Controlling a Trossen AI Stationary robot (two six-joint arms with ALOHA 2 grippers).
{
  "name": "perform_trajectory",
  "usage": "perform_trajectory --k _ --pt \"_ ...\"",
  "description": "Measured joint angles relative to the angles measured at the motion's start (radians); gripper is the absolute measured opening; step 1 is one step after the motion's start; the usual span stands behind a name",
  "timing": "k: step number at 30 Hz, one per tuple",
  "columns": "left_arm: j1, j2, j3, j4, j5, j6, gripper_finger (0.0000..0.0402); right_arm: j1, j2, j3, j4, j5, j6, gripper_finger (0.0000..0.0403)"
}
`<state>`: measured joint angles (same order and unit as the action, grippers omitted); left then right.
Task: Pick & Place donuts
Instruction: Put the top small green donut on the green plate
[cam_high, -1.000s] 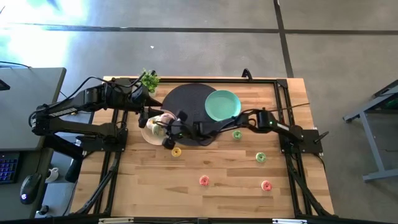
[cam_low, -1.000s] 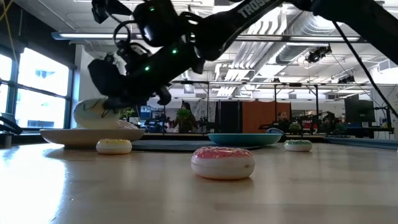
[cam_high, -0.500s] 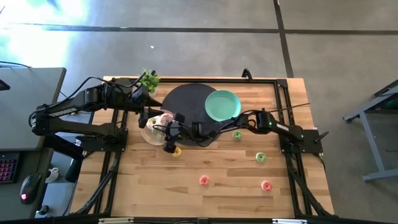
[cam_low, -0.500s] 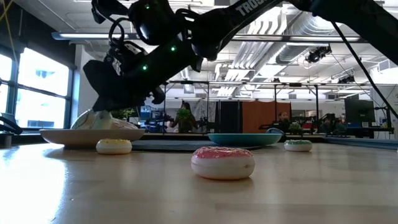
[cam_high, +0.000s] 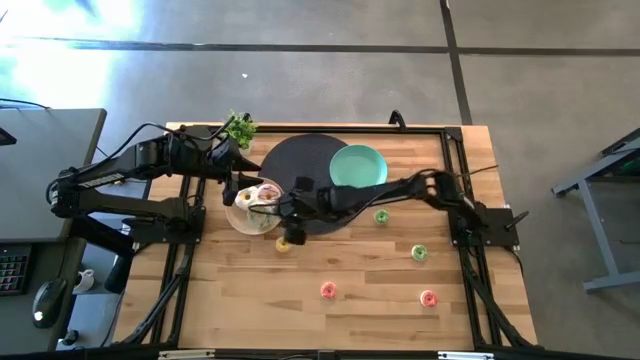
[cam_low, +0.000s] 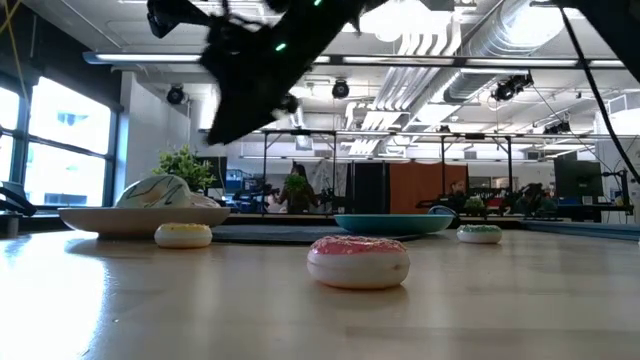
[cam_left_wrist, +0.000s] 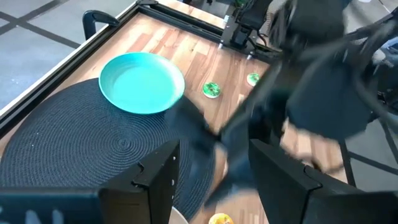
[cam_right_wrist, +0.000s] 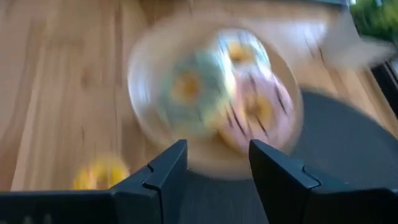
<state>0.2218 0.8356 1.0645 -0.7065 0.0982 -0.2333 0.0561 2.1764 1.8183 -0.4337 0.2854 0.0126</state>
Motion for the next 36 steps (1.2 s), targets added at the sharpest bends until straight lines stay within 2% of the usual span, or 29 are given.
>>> perform_trajectory --k 4,10,13,19,27,36 --pt "0.0 0.0 0.0 0.001 0.0 0.0 0.0191 -0.001 -0.101 0.0 -0.336 -0.031 0.02 0.0169" --pt "0.0 0.0 0.0 0.001 -0.008 0.0 0.0191 -0.001 -0.175 0.0 -0.863 -0.151 0.168 0.0169" --pt "0.0 0.0 0.0 0.001 -0.009 0.0 0.0191 0.007 -0.178 -0.001 -1.015 -0.121 0.25 0.0169" --pt "0.0 0.0 0.0 0.0 -0.006 -0.008 0.0191 -0.004 -0.176 -0.162 -0.973 -0.151 0.368 0.0169" --pt "0.0 0.0 0.0 -0.001 -0.014 -0.008 0.0191 -0.051 -0.176 -0.406 -0.915 -0.138 0.408 0.0169" --pt "0.0 0.0 0.0 -0.001 -0.037 -0.008 0.0191 -0.077 -0.206 -0.452 -0.867 -0.164 0.277 0.0169"
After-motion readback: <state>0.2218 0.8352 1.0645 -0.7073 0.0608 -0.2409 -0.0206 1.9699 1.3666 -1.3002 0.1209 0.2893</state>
